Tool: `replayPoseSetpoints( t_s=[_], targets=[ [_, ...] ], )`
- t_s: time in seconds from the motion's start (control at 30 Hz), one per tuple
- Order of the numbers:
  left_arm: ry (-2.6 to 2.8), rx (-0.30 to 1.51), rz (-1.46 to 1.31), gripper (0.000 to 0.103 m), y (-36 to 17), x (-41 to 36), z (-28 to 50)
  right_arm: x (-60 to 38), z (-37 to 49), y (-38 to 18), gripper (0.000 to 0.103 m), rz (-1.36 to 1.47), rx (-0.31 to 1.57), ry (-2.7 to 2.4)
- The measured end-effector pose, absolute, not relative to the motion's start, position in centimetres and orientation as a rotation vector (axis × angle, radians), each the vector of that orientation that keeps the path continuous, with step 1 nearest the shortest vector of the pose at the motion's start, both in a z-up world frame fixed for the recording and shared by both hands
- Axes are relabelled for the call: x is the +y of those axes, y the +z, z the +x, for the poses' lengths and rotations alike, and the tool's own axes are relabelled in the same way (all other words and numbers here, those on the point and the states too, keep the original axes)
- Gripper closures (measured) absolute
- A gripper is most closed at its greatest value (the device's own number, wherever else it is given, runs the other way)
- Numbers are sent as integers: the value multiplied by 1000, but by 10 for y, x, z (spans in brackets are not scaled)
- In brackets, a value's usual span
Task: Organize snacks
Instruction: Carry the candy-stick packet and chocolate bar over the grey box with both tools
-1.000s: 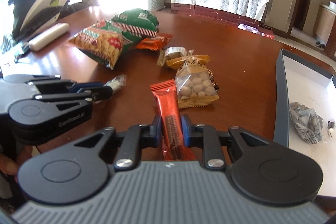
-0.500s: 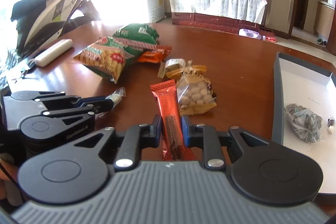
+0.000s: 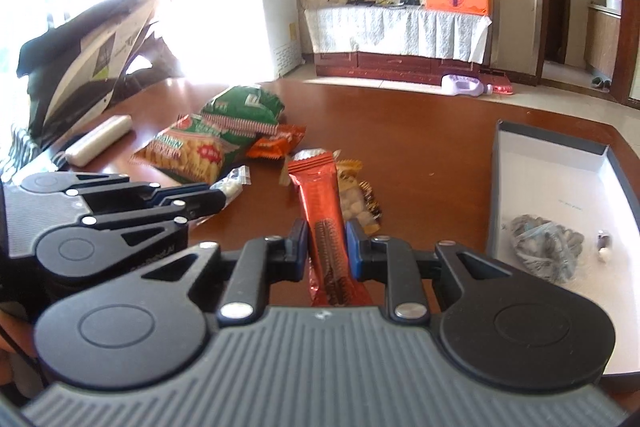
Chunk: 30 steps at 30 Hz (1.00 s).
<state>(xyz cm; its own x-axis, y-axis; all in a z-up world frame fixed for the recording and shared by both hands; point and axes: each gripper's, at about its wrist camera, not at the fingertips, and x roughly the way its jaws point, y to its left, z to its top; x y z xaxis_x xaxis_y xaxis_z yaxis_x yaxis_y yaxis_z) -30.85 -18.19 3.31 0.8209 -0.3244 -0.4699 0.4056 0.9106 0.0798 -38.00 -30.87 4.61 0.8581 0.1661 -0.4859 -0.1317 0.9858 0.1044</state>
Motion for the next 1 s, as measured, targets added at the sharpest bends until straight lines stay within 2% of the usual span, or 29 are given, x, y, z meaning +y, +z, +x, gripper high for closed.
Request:
replayPoseSetpoints(
  t_s=[0.63, 1.0],
  targets=[
    [-517, 369, 275, 95, 76, -261, -297, -377, -407, 68, 79, 166, 399, 29],
    [-575, 421, 169, 95, 70, -297, -289, -389, -415, 66, 79, 171, 378, -65]
  ],
)
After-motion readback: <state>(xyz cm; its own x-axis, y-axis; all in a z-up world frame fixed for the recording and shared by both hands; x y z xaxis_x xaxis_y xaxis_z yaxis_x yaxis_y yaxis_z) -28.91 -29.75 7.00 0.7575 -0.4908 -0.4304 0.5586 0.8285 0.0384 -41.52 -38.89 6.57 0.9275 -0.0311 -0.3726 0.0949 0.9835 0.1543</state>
